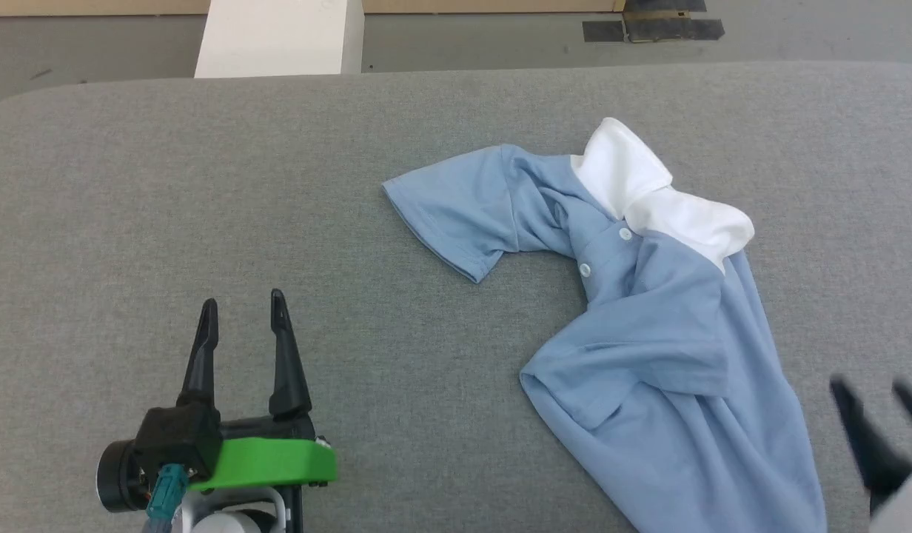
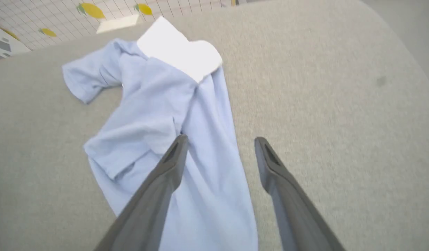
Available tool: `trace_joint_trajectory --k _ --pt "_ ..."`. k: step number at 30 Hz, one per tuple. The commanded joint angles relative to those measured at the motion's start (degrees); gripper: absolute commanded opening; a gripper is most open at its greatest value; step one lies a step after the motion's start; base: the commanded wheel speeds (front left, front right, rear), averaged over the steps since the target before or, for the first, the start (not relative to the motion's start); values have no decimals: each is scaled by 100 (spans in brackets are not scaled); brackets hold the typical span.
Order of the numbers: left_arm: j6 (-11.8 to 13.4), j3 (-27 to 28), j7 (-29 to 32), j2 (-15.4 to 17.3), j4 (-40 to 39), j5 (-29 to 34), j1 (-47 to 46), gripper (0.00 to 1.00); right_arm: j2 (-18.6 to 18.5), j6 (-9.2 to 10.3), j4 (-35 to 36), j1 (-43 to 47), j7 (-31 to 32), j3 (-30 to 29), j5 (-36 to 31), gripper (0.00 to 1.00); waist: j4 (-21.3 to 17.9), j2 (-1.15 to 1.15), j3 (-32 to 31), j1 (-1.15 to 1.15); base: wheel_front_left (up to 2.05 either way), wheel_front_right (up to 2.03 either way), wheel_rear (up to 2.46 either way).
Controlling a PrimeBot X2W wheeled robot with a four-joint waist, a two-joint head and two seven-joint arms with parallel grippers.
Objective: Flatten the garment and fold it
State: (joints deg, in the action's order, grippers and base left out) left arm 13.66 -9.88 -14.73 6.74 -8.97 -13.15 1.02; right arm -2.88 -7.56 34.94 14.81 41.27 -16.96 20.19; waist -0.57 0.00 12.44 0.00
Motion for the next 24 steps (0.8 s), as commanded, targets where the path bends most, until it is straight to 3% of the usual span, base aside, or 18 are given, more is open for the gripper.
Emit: trace_joint_trajectory --k 1,8,17,18,19,20,24 --pt "-19 11 -26 42 -8 -22 -90 100 -1 8 -35 -263 -87 36 -43 100 48 0 -1 0 0 0 0" --pt "-2 -26 -15 63 -30 -12 -65 100 -328 8 -709 -829 297 650 -92 100 445 0 71 0 0 0 0" --pt "-1 -62 -13 72 -27 -40 -38 100 -537 8 -2055 -1257 181 1137 -208 100 758 0 146 0 0 0 0" --pt "-1 -66 -12 76 -24 -40 -43 100 -492 8 -2224 -1298 192 1157 -199 48 772 0 140 0 0 0 0" --pt "2 -69 -9 79 -23 -40 -47 100 -445 8 -2342 -1334 192 1142 -202 36 781 0 134 0 0 0 0" --pt "4 -74 -5 82 -19 -40 -53 100 -430 8 -2460 -1378 166 1156 -238 0 793 0 122 0 0 0 0" --pt "25 -73 10 100 1 -44 -32 100 -381 8 -2665 -1530 -93 1089 -331 0 784 0 18 0 0 0 0"
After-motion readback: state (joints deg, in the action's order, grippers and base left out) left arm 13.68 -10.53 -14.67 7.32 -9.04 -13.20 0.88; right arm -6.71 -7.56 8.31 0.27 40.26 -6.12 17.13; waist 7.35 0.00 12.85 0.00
